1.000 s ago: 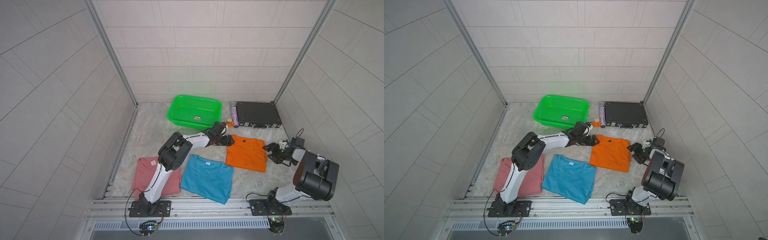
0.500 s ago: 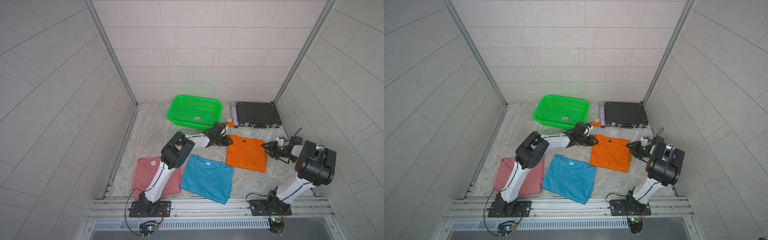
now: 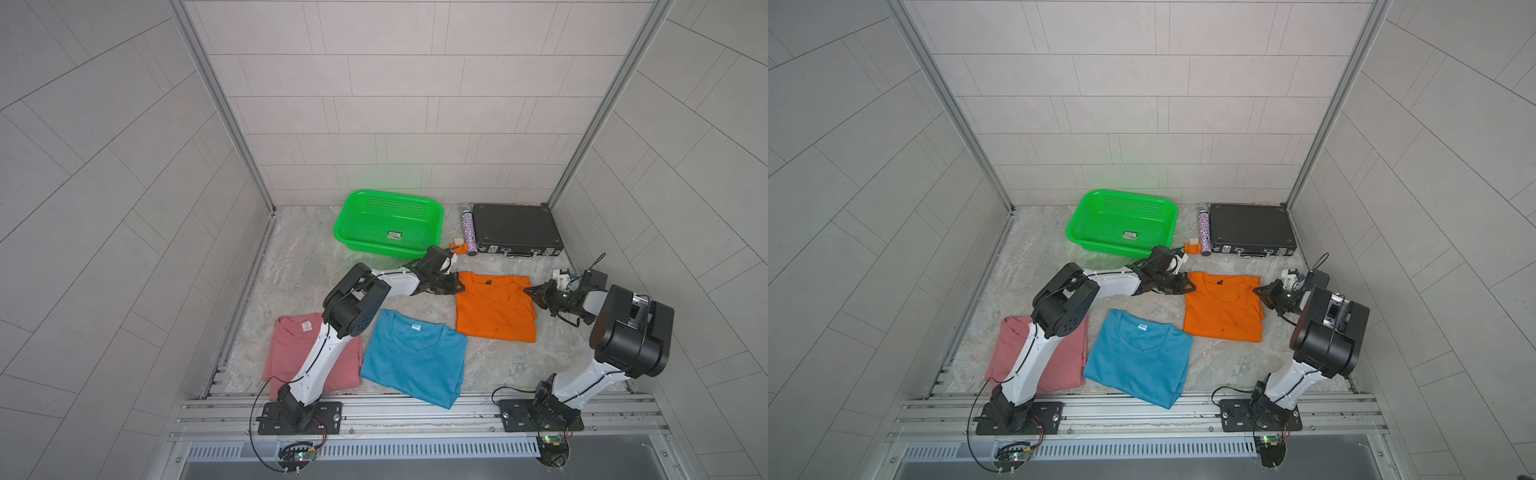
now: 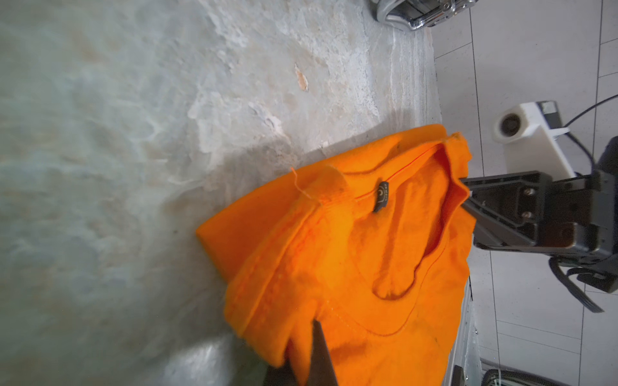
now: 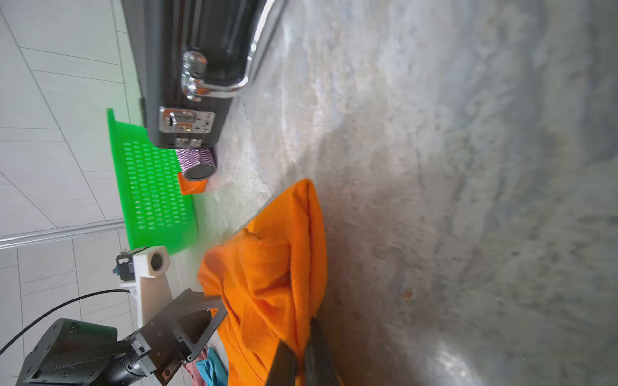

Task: Put the folded t-shirts into the basket
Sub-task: Pick up the T-shirt from the center of the board.

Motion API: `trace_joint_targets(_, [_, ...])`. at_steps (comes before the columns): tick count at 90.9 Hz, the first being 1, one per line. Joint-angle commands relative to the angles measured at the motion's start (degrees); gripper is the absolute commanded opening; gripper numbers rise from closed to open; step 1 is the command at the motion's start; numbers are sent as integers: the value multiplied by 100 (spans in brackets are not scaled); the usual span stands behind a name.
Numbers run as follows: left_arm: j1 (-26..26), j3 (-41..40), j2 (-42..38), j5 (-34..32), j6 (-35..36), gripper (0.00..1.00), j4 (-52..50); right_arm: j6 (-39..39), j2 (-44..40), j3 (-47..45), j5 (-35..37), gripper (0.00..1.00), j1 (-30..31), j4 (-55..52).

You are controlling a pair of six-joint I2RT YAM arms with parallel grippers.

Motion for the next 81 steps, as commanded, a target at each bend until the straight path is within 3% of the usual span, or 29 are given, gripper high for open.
trace_joint_targets(1, [-4, -63, -311, 124, 93, 0, -331, 40, -374, 36, -137, 0, 53, 148])
trace_joint_targets(32, [-8, -71, -1027, 141, 273, 0, -535, -80, -1679, 219, 10, 0, 103, -623])
trace_joint_targets(51, [-117, -108, -1362, 114, 358, 0, -717, 185, -2187, 63, -99, 0, 116, -426])
trace_joint_targets(81, [-39, -204, -2023, -48, 692, 0, -1249, 712, -2817, 292, 227, 0, 722, -329])
